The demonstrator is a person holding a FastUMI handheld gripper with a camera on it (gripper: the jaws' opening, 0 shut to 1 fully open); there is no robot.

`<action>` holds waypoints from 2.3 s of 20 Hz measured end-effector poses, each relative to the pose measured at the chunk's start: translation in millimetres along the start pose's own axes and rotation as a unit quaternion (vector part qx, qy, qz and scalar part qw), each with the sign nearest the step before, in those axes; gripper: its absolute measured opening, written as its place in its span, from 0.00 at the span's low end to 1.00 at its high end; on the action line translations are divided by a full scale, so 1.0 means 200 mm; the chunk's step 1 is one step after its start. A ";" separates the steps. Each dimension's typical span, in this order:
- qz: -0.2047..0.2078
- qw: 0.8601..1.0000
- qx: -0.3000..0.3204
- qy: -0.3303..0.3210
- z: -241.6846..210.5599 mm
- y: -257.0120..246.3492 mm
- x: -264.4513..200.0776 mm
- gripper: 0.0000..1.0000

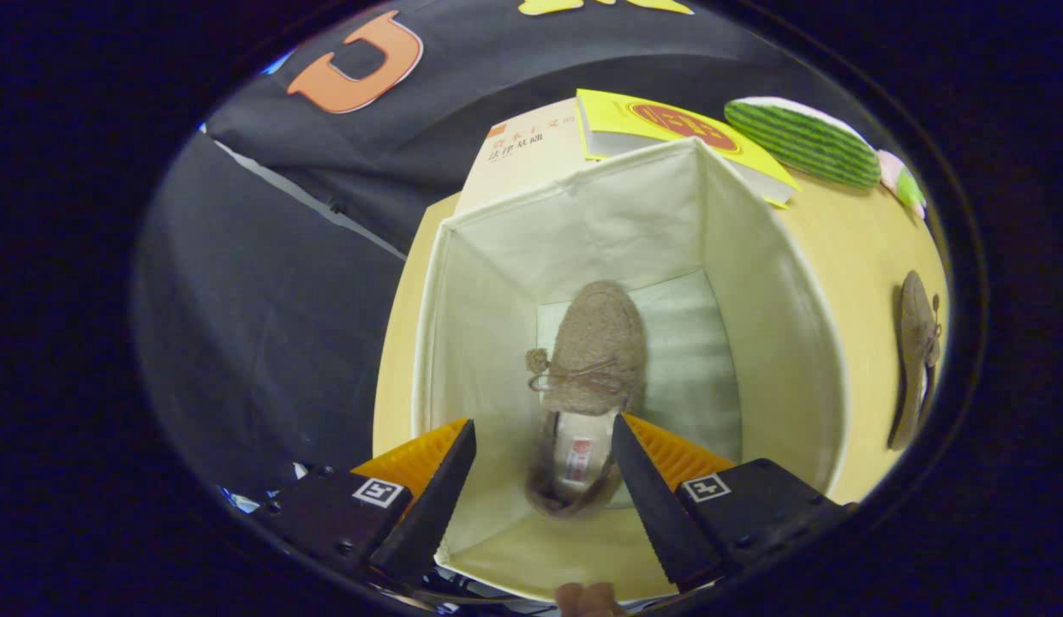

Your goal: Open the storage box then place both shoes into the box .Put the left shoe in first, then the right shoe, with the right side of both shoes facing outward in a uniform manner.

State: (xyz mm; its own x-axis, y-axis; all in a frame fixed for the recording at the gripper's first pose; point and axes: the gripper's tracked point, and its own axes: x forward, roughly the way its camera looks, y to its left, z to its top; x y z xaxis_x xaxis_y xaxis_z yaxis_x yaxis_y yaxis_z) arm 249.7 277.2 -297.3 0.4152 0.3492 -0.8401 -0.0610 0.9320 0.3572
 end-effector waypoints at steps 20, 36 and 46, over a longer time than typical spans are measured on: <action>-0.136 0.988 -0.041 -0.066 0.05 -1.00 -0.74 1.00; -0.262 0.964 0.008 0.048 -0.08 -2.01 -0.75 1.00; -0.275 0.958 0.026 0.074 -0.05 -2.24 -0.55 0.47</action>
State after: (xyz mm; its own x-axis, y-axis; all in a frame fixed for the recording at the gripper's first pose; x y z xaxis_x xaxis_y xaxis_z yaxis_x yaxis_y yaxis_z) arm 221.5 -177.5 -369.1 0.2380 -0.1794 -0.9545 0.1777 0.9742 -0.1388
